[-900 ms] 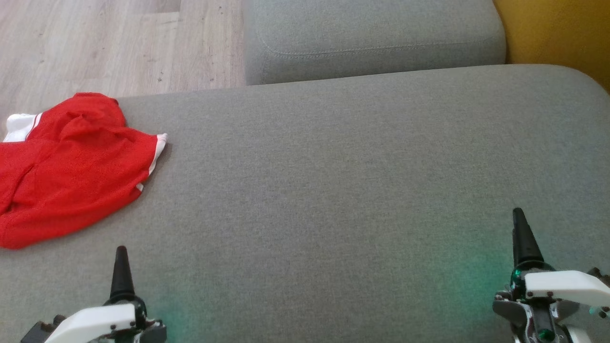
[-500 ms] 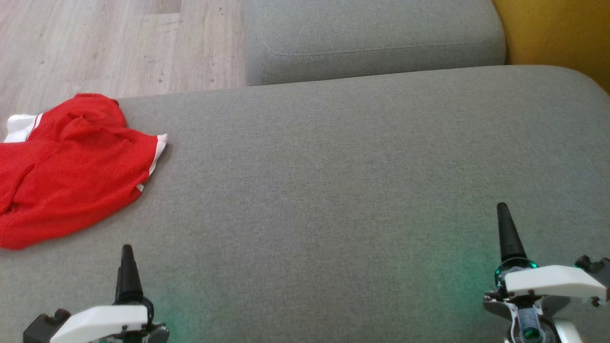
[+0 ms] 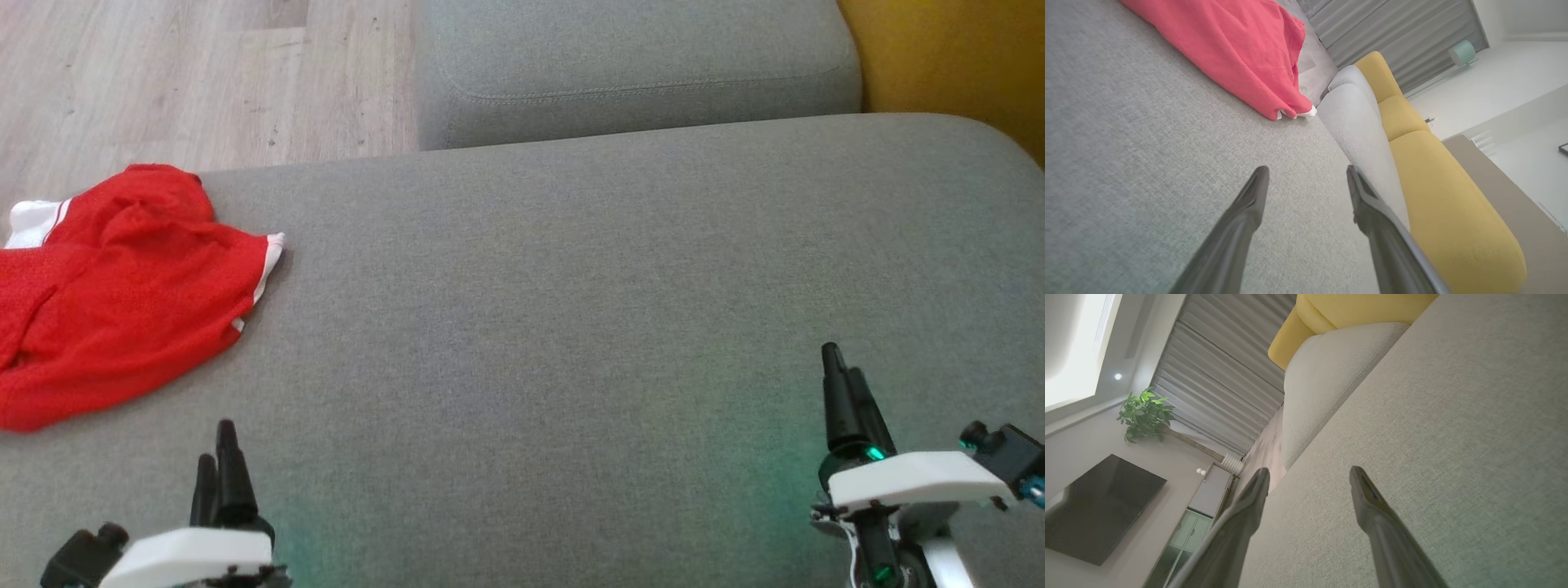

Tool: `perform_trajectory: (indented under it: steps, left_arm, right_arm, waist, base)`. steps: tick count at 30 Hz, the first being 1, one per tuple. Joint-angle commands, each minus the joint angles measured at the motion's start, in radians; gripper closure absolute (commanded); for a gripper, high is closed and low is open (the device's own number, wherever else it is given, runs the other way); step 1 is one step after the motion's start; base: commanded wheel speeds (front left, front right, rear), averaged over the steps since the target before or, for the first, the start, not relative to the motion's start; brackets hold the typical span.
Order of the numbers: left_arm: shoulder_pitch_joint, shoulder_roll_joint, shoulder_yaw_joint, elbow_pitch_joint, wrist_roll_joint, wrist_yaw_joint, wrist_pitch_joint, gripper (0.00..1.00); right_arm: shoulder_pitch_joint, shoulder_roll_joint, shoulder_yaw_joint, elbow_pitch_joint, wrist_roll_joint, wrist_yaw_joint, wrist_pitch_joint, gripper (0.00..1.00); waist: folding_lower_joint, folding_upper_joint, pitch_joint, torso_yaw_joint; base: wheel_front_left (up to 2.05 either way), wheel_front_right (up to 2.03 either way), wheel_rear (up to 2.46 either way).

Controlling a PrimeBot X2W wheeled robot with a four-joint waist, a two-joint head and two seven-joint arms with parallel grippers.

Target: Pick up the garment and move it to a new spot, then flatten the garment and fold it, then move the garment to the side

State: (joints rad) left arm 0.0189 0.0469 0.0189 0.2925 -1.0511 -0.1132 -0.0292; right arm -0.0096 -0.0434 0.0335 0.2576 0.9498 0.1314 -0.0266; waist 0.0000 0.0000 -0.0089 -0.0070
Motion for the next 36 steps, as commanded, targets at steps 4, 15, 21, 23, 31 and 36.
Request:
perform_trajectory:
  steps: [4,15,21,23,31,36]
  left_arm:
    - [-0.014,0.017,0.001,-0.027,0.071,-0.002,-0.022,0.0]
    - [-0.009,0.018,-0.007,-0.022,0.202,-0.005,-0.055,0.0]
    - [0.001,0.017,-0.006,-0.027,0.272,-0.003,-0.072,0.0]
    - [0.004,0.017,-0.005,-0.028,0.295,-0.003,-0.078,0.0]
    - [0.009,0.022,-0.006,-0.03,0.39,-0.005,-0.101,0.0]
    - [0.014,0.023,-0.007,-0.031,0.449,-0.006,-0.116,0.0]
  right_arm:
    - [-0.048,-0.015,0.029,-0.044,-0.076,0.0,-0.024,0.0]
    - [-0.046,-0.016,0.062,-0.052,-0.224,0.0,-0.056,0.0]
    - [-0.046,-0.016,0.082,-0.057,-0.303,0.0,-0.074,0.0]
    - [-0.047,-0.016,0.088,-0.06,-0.328,0.0,-0.08,0.0]
    - [-0.048,-0.014,0.11,-0.07,-0.434,0.0,-0.104,0.0]
    - [-0.049,-0.014,0.123,-0.075,-0.501,-0.001,-0.118,0.0]
  waist:
    - [0.0,0.0,0.0,-0.002]
    - [0.0,0.0,-0.002,0.003]
    - [0.0,0.0,-0.002,0.001]
    - [0.0,0.0,-0.001,0.001]
    - [0.0,0.0,0.0,0.001]
    - [0.0,0.0,-0.002,0.003]
  base:
    - [0.0,0.0,0.0]
    - [0.0,0.0,0.0]
    - [0.0,0.0,0.0]
    - [0.0,0.0,0.0]
    - [0.0,0.0,0.0]
    - [0.0,0.0,0.0]
